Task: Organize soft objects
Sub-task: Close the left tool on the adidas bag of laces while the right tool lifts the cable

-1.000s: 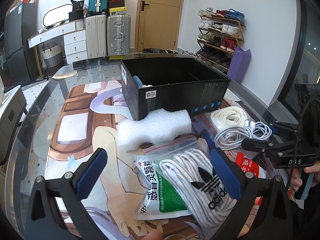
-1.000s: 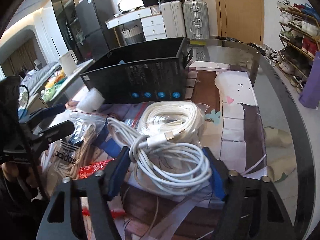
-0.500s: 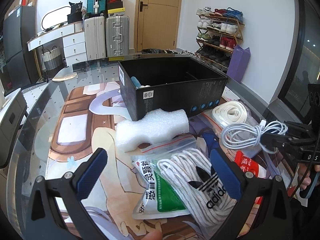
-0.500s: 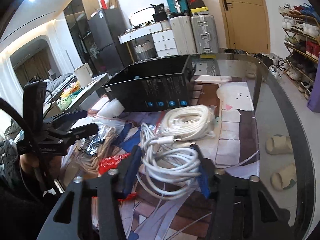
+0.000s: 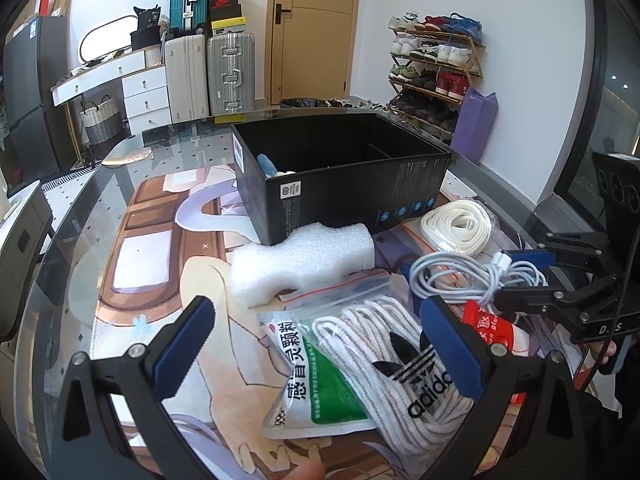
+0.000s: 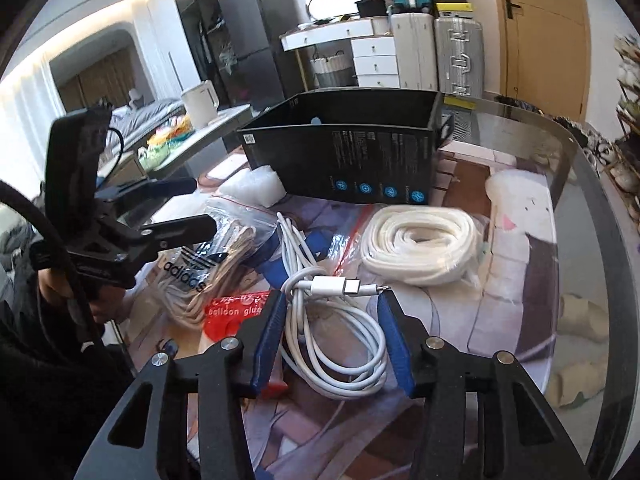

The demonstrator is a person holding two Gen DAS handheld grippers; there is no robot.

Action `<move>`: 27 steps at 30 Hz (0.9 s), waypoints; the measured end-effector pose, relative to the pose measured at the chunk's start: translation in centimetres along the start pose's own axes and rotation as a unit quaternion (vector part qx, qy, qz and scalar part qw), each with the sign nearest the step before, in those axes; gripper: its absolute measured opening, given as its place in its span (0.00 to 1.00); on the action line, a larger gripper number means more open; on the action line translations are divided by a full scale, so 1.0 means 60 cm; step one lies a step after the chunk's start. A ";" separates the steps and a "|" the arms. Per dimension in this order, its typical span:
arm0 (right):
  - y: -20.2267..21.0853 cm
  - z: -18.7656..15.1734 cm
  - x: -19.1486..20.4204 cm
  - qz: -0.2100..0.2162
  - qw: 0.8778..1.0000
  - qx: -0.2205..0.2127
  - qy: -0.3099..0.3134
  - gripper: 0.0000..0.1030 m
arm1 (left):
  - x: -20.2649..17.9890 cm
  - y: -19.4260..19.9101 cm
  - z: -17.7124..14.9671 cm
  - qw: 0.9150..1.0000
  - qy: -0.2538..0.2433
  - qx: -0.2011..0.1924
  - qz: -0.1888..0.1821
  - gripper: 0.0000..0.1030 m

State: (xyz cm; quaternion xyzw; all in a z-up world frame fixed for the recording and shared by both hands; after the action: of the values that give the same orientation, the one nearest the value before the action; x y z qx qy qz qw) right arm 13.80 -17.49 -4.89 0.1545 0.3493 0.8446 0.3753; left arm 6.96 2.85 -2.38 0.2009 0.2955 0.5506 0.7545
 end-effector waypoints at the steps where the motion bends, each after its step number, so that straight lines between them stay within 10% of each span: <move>1: -0.001 0.003 0.003 0.001 1.000 0.001 0.008 0.48 | 0.001 0.000 0.000 1.000 0.001 0.000 -0.001 1.00; 9: 0.004 0.028 0.005 -0.050 0.996 -0.009 0.069 0.51 | 0.004 0.000 0.000 1.000 0.005 0.001 -0.005 1.00; 27: -0.063 0.038 0.057 -0.006 0.973 0.049 0.227 0.44 | 0.003 0.000 -0.001 1.000 0.003 0.002 -0.006 1.00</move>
State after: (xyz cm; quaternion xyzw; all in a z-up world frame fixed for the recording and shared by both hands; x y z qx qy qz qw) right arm 14.68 -12.09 -5.94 -0.0254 0.4677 0.8368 0.2833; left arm 6.97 3.04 -2.44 0.1987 0.2998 0.5462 0.7565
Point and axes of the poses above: each gripper's, at about its wrist camera, not at the fingertips, and y roughly against the way its jaws point, x to its left, z to its top, the point moved 1 cm from there along -y, roughly the way its jaws point, and after that the axes turned 12 degrees about -z, right-handed, at the moved point
